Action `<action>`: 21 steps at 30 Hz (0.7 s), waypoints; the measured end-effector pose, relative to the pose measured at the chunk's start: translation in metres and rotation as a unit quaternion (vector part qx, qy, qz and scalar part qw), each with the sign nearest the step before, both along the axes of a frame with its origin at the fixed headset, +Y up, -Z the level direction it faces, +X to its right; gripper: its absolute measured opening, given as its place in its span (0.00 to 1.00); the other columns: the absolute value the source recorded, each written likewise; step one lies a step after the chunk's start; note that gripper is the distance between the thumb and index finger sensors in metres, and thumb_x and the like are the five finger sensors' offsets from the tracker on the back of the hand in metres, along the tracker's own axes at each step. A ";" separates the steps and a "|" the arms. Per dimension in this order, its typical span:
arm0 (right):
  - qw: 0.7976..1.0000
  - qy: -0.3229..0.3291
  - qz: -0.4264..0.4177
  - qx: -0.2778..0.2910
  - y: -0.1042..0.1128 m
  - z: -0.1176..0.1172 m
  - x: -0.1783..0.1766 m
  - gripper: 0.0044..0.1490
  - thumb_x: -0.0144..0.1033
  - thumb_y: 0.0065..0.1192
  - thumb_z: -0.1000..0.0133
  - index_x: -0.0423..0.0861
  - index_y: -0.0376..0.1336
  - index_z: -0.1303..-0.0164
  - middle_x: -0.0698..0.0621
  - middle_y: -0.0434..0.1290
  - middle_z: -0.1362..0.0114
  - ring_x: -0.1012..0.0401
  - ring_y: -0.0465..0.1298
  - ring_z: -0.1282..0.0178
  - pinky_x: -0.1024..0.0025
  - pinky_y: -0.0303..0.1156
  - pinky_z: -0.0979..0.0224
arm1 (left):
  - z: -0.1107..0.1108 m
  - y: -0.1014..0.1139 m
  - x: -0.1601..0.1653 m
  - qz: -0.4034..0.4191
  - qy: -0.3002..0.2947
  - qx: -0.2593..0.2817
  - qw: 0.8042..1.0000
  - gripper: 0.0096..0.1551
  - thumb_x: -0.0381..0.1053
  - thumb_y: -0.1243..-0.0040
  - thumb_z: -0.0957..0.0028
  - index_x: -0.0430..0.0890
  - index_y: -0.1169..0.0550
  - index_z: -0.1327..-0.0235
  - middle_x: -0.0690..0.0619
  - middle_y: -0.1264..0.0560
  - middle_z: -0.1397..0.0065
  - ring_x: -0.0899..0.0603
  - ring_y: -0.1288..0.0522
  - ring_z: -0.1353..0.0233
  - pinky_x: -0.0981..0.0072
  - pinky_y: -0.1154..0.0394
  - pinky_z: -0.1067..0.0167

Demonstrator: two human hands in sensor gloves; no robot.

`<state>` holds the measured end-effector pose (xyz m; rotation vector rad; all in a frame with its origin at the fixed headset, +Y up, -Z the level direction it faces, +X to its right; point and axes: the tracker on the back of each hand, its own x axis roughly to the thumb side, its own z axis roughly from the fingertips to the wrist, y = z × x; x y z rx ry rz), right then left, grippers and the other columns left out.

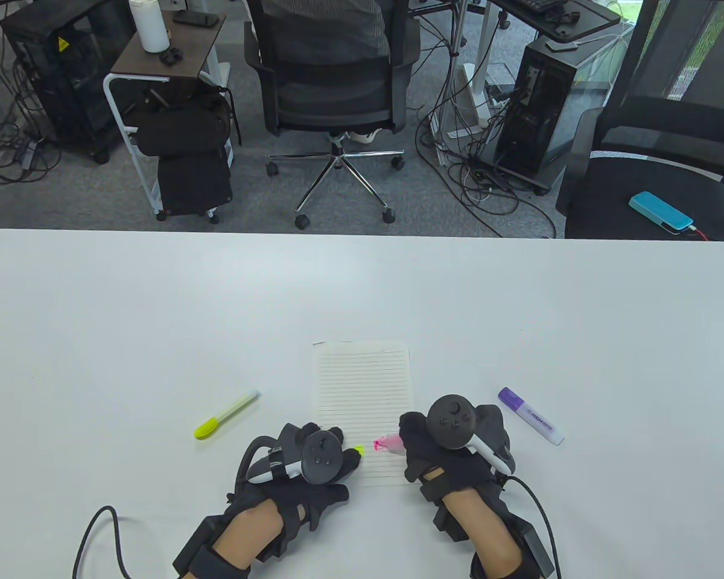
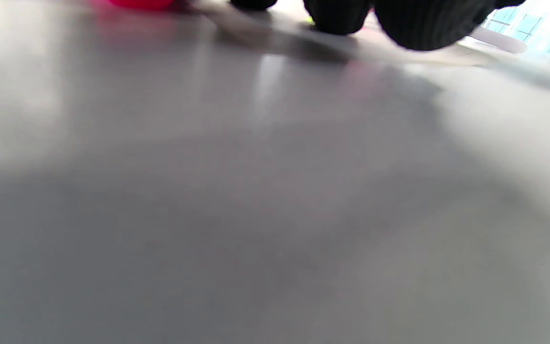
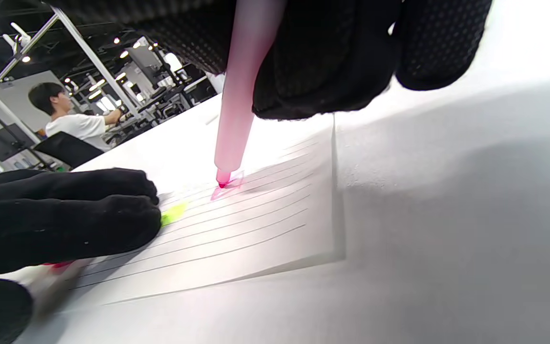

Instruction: Apply highlighter ink on paper

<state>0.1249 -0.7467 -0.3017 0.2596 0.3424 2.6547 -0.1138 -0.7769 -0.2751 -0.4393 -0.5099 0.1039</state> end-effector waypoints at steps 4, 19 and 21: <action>0.999 0.010 -0.001 -0.034 0.002 0.000 0.002 0.23 0.40 0.58 0.33 0.45 0.66 0.30 0.41 0.78 0.44 0.49 0.79 0.58 0.40 0.69 0.35 | 0.000 0.000 0.000 0.000 0.000 0.000 1.000 0.40 0.67 0.47 0.52 0.64 0.39 0.24 0.54 0.51 0.15 0.32 0.53 0.17 0.28 0.56 0.28; 1.000 -0.007 0.002 -0.002 -0.001 -0.001 0.002 0.24 0.40 0.57 0.33 0.45 0.66 0.29 0.41 0.78 0.43 0.49 0.79 0.57 0.40 0.69 0.35 | 0.000 -0.001 0.000 0.000 0.000 -0.001 1.000 0.40 0.67 0.47 0.53 0.64 0.39 0.24 0.54 0.51 0.15 0.32 0.53 0.17 0.28 0.56 0.28; 1.000 -0.004 -0.001 -0.013 -0.001 -0.001 0.003 0.24 0.40 0.57 0.33 0.45 0.65 0.29 0.41 0.78 0.43 0.49 0.79 0.57 0.40 0.69 0.34 | 0.000 -0.001 0.000 0.000 0.000 -0.001 1.000 0.39 0.67 0.47 0.52 0.64 0.39 0.24 0.54 0.51 0.15 0.32 0.53 0.17 0.28 0.56 0.28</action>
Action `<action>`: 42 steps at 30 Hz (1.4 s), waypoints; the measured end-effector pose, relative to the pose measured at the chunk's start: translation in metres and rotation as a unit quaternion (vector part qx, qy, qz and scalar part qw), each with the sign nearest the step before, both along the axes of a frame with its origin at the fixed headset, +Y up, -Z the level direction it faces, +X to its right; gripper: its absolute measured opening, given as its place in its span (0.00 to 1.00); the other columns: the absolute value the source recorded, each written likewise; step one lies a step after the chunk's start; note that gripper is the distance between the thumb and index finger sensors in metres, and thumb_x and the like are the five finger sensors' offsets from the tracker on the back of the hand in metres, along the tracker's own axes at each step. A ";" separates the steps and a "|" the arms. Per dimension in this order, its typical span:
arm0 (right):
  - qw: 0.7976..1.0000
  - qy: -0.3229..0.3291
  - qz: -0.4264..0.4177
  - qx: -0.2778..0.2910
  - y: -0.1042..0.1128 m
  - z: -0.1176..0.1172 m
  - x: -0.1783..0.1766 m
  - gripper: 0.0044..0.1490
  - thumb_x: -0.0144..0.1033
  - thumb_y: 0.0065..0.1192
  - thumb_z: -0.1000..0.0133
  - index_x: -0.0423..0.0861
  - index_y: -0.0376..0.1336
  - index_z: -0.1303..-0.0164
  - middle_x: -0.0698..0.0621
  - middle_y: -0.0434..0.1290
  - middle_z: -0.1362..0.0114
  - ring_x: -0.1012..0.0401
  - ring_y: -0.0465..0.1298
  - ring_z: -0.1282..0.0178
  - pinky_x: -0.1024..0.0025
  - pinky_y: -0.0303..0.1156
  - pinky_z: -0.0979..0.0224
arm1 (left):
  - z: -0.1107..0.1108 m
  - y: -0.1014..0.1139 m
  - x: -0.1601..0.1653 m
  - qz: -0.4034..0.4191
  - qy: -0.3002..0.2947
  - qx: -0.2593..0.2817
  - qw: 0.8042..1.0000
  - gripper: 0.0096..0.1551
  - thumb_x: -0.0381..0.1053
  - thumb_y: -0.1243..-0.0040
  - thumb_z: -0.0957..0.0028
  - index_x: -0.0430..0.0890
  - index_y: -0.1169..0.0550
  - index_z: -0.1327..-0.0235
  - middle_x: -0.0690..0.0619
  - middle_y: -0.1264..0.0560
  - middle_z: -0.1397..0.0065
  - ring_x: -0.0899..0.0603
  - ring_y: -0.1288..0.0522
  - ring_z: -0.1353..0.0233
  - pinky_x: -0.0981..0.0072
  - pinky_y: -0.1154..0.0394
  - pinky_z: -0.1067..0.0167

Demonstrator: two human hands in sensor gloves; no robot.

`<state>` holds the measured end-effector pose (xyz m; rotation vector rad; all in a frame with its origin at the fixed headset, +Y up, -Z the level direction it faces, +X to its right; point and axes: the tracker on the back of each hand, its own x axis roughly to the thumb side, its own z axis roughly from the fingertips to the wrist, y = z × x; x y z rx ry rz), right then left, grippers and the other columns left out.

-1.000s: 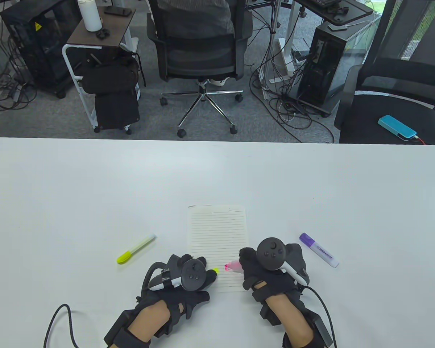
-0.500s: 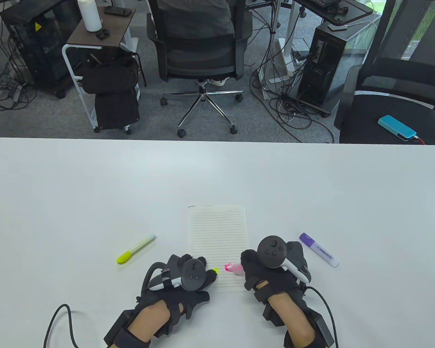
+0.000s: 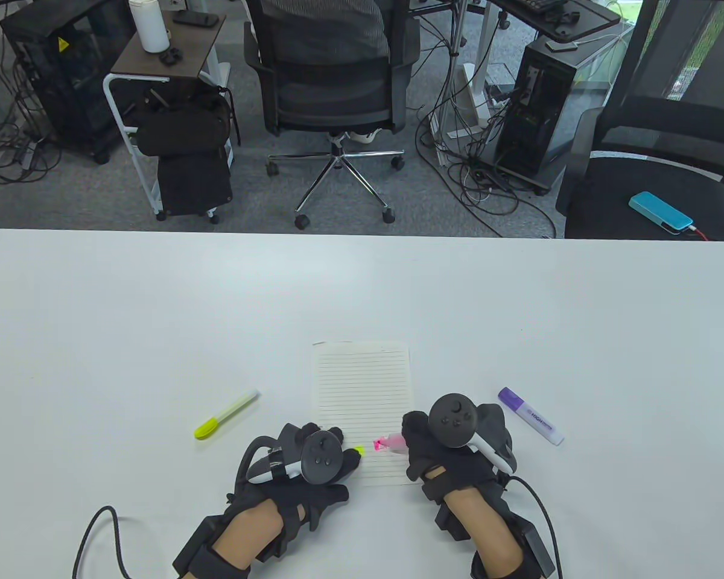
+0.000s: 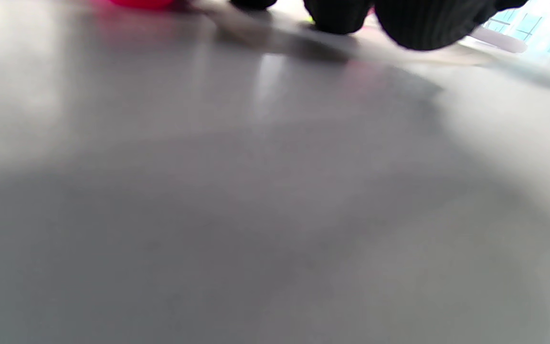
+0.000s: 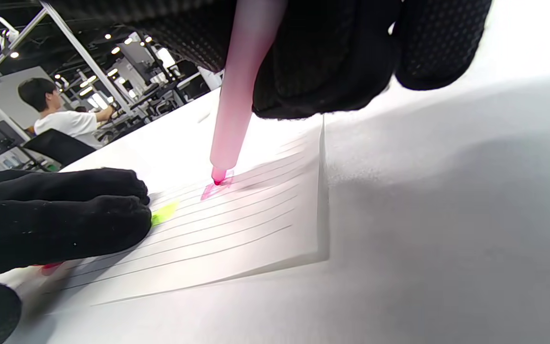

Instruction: Apply highlighter ink on paper

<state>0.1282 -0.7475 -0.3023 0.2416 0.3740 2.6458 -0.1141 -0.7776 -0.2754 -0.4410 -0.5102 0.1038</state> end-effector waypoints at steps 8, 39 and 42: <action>1.000 -0.008 0.006 0.016 0.000 0.000 0.000 0.24 0.40 0.57 0.33 0.45 0.65 0.29 0.41 0.78 0.43 0.49 0.79 0.57 0.40 0.69 0.34 | 0.000 0.000 0.000 0.000 0.000 0.000 1.000 0.40 0.67 0.47 0.53 0.64 0.39 0.24 0.54 0.51 0.15 0.32 0.53 0.17 0.28 0.56 0.28; 1.000 -0.005 0.005 -0.010 0.001 0.000 0.002 0.24 0.40 0.57 0.33 0.45 0.66 0.29 0.41 0.78 0.44 0.49 0.79 0.58 0.40 0.69 0.35 | 0.000 -0.001 0.000 0.000 0.000 -0.001 1.000 0.40 0.67 0.46 0.53 0.64 0.39 0.24 0.54 0.51 0.15 0.32 0.53 0.17 0.29 0.56 0.28; 1.000 -0.010 0.008 -0.002 0.001 -0.001 0.003 0.24 0.41 0.57 0.32 0.45 0.65 0.29 0.41 0.78 0.43 0.49 0.79 0.57 0.40 0.69 0.35 | 0.000 -0.001 0.000 0.000 0.000 -0.001 1.000 0.40 0.67 0.47 0.53 0.64 0.39 0.24 0.54 0.51 0.15 0.32 0.53 0.17 0.29 0.56 0.28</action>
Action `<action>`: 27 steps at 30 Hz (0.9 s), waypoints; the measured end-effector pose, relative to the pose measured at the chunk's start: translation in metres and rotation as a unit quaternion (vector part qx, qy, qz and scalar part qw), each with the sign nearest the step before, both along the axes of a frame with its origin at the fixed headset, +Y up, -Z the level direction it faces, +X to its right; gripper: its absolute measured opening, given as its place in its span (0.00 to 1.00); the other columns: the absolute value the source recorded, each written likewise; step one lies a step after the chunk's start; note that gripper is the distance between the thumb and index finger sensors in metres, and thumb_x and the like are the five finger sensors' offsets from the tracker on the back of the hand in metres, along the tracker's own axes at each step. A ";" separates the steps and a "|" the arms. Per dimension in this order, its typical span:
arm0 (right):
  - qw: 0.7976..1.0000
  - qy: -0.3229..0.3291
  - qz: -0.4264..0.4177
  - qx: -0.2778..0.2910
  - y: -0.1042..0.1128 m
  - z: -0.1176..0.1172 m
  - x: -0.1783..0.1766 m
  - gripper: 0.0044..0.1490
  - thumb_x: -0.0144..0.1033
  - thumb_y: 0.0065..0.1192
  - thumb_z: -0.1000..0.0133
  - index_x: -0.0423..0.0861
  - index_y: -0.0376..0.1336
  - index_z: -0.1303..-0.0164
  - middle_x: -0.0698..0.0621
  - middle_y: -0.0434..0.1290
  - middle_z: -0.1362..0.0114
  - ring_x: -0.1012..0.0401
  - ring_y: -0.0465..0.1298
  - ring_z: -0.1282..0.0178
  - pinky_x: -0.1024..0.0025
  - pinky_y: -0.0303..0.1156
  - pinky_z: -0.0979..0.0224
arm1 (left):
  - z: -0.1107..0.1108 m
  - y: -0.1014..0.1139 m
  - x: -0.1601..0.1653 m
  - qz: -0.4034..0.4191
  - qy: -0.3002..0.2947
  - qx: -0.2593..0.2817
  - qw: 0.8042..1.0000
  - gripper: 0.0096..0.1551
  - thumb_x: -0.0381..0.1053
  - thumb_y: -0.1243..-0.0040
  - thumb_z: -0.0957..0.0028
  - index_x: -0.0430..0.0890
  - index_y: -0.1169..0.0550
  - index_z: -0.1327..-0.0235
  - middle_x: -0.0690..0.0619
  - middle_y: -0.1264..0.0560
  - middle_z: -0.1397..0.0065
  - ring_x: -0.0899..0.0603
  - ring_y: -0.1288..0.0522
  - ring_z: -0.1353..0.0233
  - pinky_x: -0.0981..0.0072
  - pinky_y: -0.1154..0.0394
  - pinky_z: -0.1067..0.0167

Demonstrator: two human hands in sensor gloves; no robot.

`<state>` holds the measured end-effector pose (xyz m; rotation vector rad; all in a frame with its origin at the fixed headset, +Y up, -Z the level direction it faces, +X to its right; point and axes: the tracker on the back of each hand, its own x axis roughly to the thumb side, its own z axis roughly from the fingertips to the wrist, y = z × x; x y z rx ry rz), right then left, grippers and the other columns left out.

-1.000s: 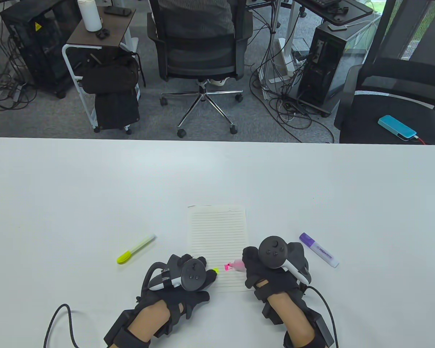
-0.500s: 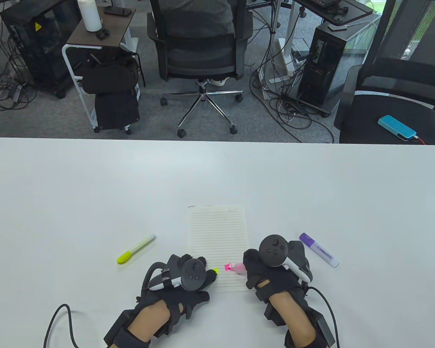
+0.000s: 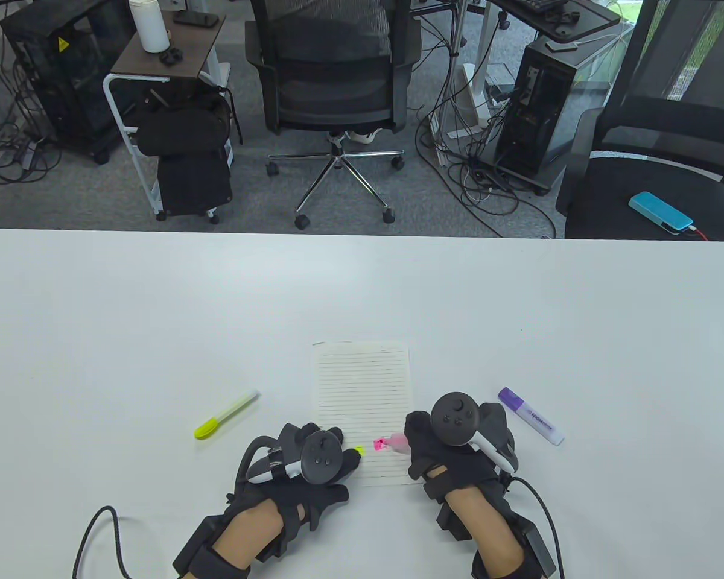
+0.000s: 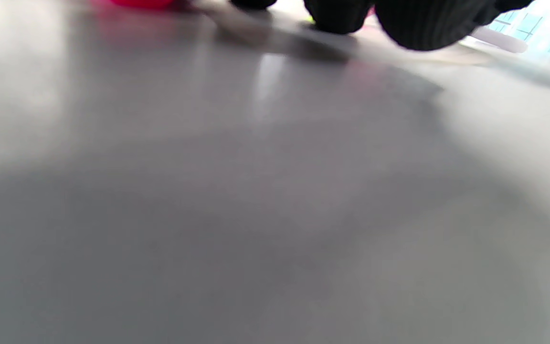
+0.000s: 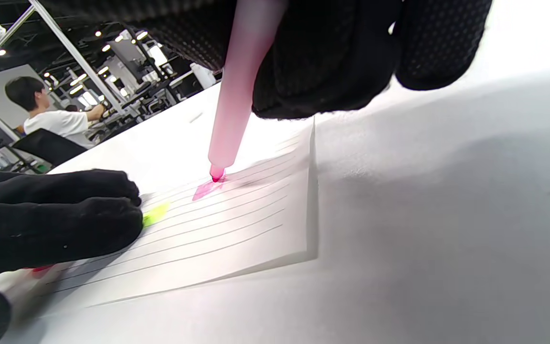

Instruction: Apply highlighter ink on paper

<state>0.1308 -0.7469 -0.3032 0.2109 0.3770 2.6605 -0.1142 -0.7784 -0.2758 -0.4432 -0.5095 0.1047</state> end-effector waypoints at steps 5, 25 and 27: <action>0.999 0.012 -0.002 -0.031 0.002 0.001 0.000 0.24 0.40 0.57 0.33 0.44 0.66 0.30 0.41 0.78 0.44 0.49 0.79 0.58 0.40 0.69 0.35 | 0.000 0.000 0.000 0.000 0.000 0.000 1.000 0.40 0.67 0.47 0.53 0.64 0.39 0.24 0.54 0.51 0.15 0.32 0.53 0.17 0.29 0.56 0.28; 0.999 0.005 0.003 -0.035 0.001 -0.001 0.003 0.24 0.40 0.57 0.33 0.44 0.66 0.30 0.41 0.78 0.44 0.49 0.79 0.58 0.40 0.69 0.35 | 0.000 0.000 0.000 0.000 0.000 -0.001 1.000 0.40 0.67 0.47 0.53 0.64 0.39 0.24 0.54 0.51 0.15 0.32 0.53 0.17 0.29 0.56 0.28; 0.999 0.006 0.002 -0.033 0.002 0.000 0.002 0.23 0.40 0.57 0.33 0.44 0.66 0.30 0.41 0.78 0.44 0.49 0.79 0.58 0.40 0.69 0.35 | 0.000 0.000 0.000 0.000 0.000 -0.001 1.000 0.40 0.67 0.47 0.53 0.64 0.39 0.24 0.54 0.51 0.15 0.32 0.53 0.17 0.29 0.56 0.28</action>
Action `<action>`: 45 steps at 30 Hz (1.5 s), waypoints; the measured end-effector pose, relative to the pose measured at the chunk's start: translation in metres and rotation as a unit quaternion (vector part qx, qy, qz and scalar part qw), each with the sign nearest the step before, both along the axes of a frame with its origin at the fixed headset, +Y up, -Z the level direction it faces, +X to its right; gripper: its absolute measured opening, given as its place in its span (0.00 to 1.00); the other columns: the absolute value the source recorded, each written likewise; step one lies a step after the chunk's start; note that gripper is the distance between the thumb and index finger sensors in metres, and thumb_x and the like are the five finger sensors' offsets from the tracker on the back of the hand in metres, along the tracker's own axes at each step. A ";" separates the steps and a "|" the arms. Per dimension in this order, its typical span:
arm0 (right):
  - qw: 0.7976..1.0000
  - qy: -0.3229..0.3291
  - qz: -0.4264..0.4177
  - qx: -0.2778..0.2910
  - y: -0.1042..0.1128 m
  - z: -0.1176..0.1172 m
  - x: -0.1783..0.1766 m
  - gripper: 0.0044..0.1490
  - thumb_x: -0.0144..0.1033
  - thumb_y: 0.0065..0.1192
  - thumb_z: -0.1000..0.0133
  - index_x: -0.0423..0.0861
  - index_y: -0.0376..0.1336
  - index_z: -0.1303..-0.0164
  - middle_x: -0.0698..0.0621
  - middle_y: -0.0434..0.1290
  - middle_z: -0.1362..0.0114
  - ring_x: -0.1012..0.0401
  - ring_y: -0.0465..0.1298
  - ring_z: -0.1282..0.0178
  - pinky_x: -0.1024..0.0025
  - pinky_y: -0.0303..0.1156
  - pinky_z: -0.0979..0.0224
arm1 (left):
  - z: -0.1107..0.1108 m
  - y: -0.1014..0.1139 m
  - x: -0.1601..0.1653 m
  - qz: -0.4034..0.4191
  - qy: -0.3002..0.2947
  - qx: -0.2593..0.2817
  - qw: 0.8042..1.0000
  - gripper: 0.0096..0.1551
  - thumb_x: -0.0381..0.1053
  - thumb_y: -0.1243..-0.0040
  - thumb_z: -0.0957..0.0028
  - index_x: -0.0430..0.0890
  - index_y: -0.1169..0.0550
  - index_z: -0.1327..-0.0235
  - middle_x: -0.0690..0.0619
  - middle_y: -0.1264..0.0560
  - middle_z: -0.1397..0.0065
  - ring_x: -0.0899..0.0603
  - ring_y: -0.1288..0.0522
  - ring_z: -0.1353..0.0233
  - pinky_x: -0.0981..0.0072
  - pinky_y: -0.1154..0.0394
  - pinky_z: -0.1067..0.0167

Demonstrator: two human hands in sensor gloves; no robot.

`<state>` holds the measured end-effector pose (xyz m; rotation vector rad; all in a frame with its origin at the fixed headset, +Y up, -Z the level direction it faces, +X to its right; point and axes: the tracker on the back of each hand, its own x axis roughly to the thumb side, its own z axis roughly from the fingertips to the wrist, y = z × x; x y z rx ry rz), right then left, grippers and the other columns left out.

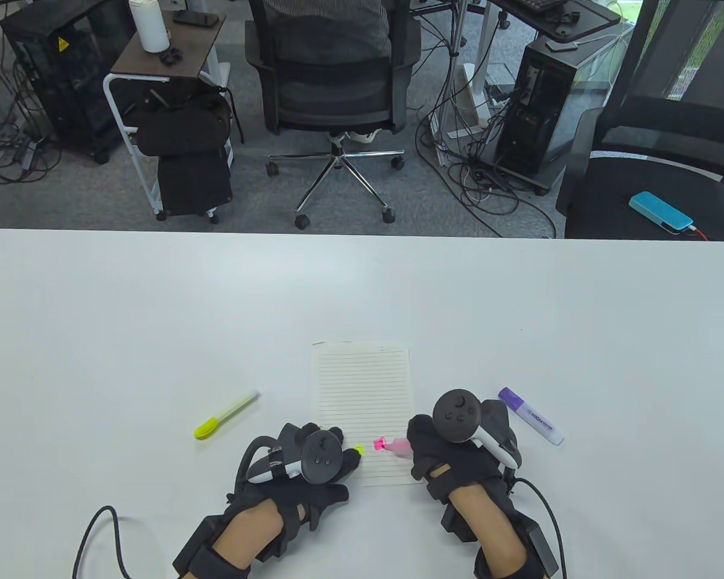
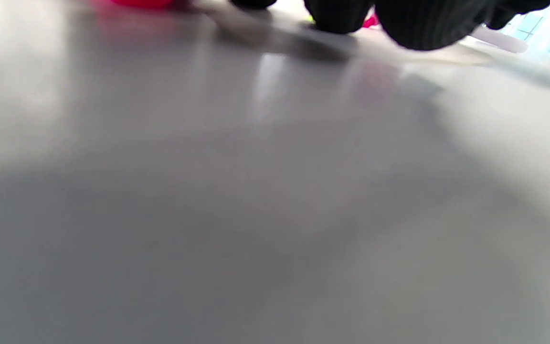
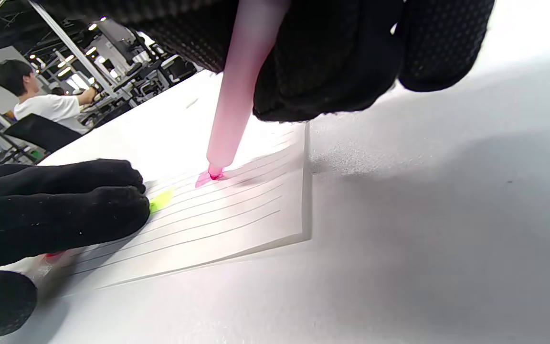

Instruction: Apply highlighter ink on paper

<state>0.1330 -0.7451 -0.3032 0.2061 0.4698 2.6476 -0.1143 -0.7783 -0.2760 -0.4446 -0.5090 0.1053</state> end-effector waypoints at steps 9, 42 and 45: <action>1.000 -0.002 0.002 -0.002 -0.001 0.000 0.000 0.24 0.40 0.57 0.33 0.44 0.66 0.30 0.41 0.78 0.44 0.49 0.79 0.59 0.40 0.69 0.35 | 0.000 0.000 0.000 0.000 0.000 0.000 1.000 0.40 0.67 0.47 0.53 0.64 0.39 0.24 0.54 0.51 0.15 0.32 0.53 0.17 0.29 0.56 0.28; 1.000 -0.005 0.005 0.000 -0.004 -0.001 0.001 0.23 0.40 0.57 0.33 0.44 0.66 0.30 0.41 0.78 0.44 0.49 0.79 0.58 0.40 0.69 0.35 | -0.001 -0.001 0.000 0.000 0.000 -0.001 1.000 0.40 0.67 0.47 0.53 0.64 0.39 0.24 0.54 0.52 0.15 0.32 0.53 0.17 0.29 0.56 0.28; 1.000 0.000 -0.011 0.022 -0.004 -0.001 0.001 0.23 0.40 0.57 0.33 0.44 0.66 0.30 0.41 0.78 0.44 0.49 0.79 0.58 0.40 0.69 0.35 | 0.000 -0.001 0.000 0.000 0.000 -0.001 1.000 0.40 0.67 0.47 0.52 0.64 0.39 0.24 0.54 0.52 0.15 0.32 0.53 0.17 0.29 0.56 0.28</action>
